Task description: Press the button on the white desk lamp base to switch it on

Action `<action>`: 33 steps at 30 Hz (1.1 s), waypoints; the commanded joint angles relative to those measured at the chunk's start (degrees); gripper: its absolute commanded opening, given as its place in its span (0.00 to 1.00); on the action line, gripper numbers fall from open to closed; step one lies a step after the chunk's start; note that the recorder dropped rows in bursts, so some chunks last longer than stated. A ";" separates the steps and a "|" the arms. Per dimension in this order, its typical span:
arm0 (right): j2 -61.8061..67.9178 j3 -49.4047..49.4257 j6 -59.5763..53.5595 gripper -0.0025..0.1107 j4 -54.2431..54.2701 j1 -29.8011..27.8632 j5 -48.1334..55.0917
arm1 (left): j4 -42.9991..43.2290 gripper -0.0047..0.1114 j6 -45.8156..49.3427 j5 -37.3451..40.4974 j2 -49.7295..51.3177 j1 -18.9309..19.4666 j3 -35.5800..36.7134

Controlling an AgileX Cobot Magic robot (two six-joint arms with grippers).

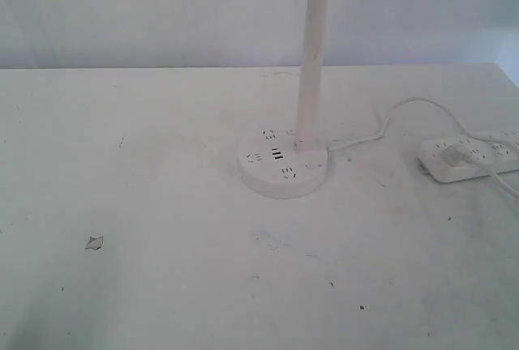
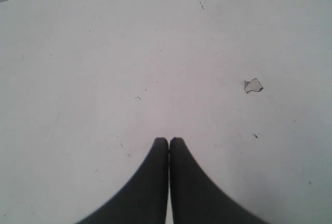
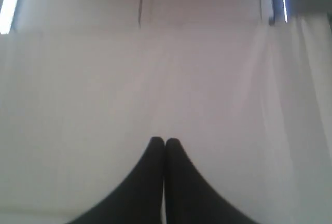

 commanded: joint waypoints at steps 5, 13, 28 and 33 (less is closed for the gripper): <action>-0.21 0.12 21.27 0.02 0.42 0.31 -28.35 | -0.33 0.04 -0.05 -0.18 -0.22 -0.51 0.19; -0.21 0.12 32.88 0.02 0.57 0.31 -28.35 | -0.33 0.04 -0.05 -0.18 -0.22 -0.51 0.19; -0.21 -3.26 39.93 0.02 19.05 0.31 -22.88 | -0.33 0.04 -0.05 -0.18 -0.22 -0.51 0.19; -0.21 -7.64 38.65 0.02 21.78 0.31 -5.66 | -0.33 0.04 -0.05 -0.18 -0.22 -0.51 0.19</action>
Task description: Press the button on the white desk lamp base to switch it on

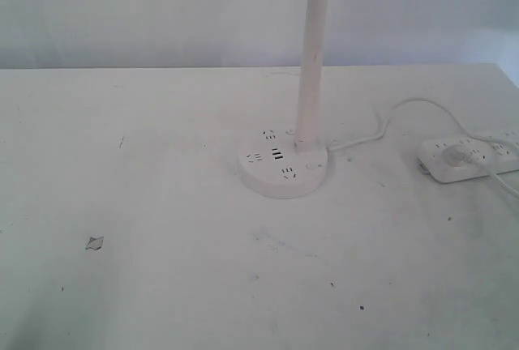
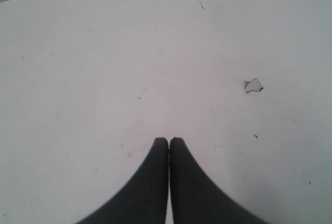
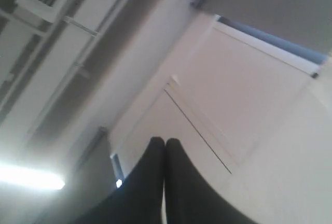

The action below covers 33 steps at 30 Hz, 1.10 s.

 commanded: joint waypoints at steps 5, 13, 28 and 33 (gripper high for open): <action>7.62 -9.44 -7.97 0.02 -9.82 0.31 12.66 | -0.33 0.04 -0.05 -0.18 -0.22 -0.51 0.19; 28.21 -20.17 -1.45 0.18 -57.87 0.31 11.83 | -0.33 0.04 -0.05 -0.18 -0.22 -0.51 0.19; 49.74 -21.01 10.67 0.65 -75.70 3.41 5.33 | -0.33 0.04 -0.05 -0.18 -0.22 -0.51 0.19; 54.48 -21.01 4.84 0.39 -79.37 8.97 12.29 | -0.33 0.04 -0.05 -0.18 -0.22 -0.51 0.19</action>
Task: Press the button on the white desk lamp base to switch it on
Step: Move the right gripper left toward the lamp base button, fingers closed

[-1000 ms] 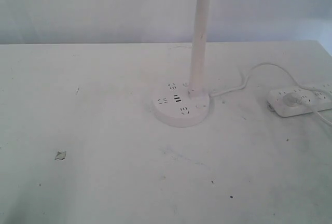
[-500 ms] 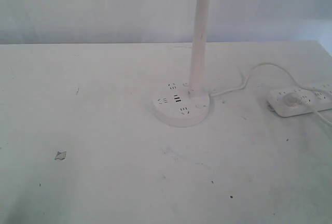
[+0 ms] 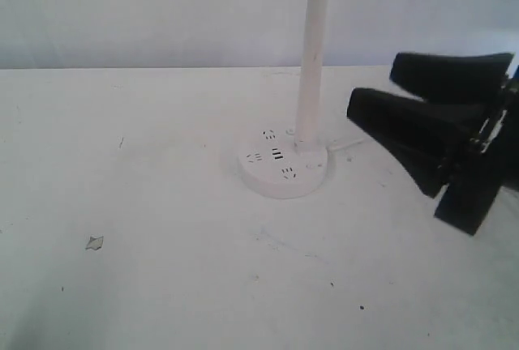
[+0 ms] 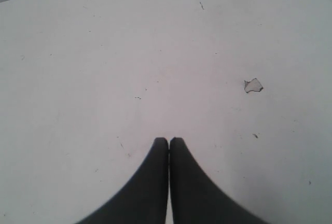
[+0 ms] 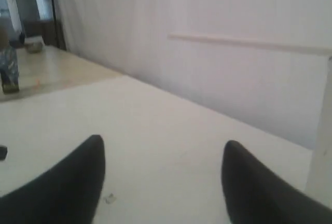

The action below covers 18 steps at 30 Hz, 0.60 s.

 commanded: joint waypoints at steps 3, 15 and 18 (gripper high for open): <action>6.69 -0.34 -8.89 0.17 -0.27 6.20 9.54 | -0.33 0.04 -0.05 -0.18 -0.22 -0.51 0.19; 23.35 -0.34 -14.27 0.02 29.30 7.80 11.44 | -0.33 0.04 -0.05 -0.18 -0.22 -0.51 0.19; 27.69 -1.02 -14.88 0.02 31.02 7.80 10.96 | -0.33 0.04 -0.05 -0.18 -0.22 -0.51 0.19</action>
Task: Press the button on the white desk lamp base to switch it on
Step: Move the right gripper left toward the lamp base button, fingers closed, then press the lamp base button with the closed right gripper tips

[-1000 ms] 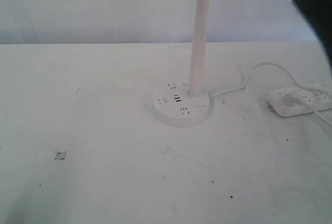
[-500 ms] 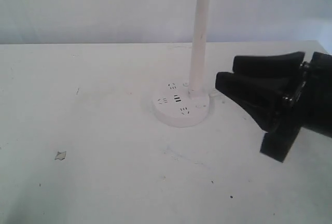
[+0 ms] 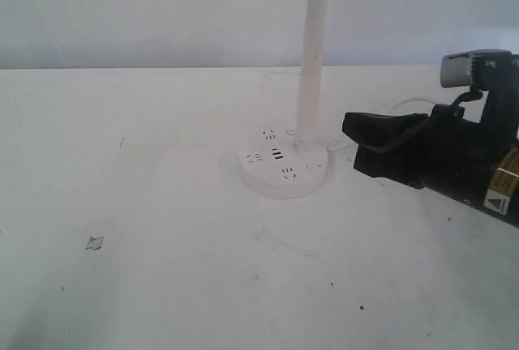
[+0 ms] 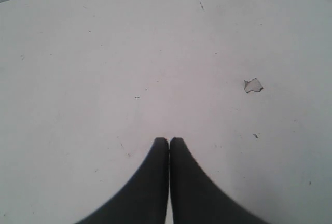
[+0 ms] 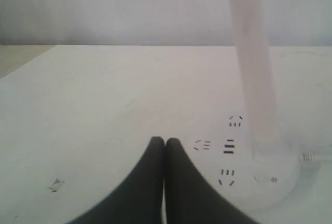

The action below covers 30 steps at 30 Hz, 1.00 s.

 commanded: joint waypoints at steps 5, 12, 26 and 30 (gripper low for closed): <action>11.89 -3.15 -1.92 0.02 3.97 0.14 0.66 | -0.33 0.04 -0.05 -0.18 -0.22 -0.51 0.19; 21.44 -8.60 -2.03 0.02 0.37 2.01 4.95 | -0.33 0.04 -0.05 -0.18 -0.22 -0.51 0.19; 32.79 -25.35 -0.93 0.02 -0.87 5.75 23.37 | -0.33 0.04 -0.05 -0.18 -0.22 -0.51 0.19; 34.23 -27.29 -0.93 0.02 -0.87 5.75 26.74 | -0.33 0.04 -0.05 -0.18 -0.22 -0.51 0.19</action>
